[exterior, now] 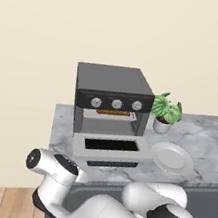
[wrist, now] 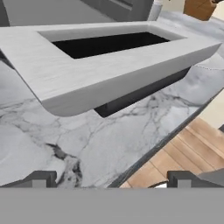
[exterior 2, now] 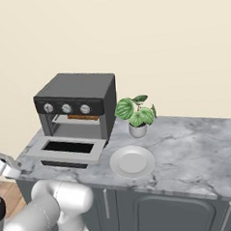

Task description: Pull the toaster oven rack outwards. Pick up the baguette from the plate and place it on the toaster oven rack. Close the toaster oven door fully and set the temperature to the lowest setting.

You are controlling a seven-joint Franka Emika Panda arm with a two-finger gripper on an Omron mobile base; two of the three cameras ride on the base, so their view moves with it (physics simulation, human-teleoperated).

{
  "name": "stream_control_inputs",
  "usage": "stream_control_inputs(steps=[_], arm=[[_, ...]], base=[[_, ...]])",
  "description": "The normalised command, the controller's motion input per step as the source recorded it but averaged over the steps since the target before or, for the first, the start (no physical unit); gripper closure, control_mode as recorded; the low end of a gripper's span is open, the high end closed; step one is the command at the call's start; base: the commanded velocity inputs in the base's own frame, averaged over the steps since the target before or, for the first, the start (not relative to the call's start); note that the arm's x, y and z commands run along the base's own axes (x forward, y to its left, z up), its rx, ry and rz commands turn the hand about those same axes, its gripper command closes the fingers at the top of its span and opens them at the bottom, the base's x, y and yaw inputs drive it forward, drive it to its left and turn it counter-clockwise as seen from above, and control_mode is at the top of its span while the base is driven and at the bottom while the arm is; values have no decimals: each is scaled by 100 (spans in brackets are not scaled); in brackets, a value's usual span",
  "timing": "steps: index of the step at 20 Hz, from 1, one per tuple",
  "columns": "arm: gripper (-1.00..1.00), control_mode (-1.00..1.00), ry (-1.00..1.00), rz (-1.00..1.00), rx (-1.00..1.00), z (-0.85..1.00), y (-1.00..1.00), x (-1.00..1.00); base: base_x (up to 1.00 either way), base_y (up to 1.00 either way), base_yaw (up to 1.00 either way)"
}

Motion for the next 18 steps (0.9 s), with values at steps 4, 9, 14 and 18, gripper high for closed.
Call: stream_control_inputs(steps=[4,9,14,18], arm=[[-100,-100,-11,4,0,-3,-9,0],[-100,-100,-3,0,0,0,-9,2],[-100,-100,0,0,0,0,-12,6],[-100,-100,0,0,0,0,-4,18]], base=[[0,0,0],[0,0,0],[0,0,0],[0,0,0]])
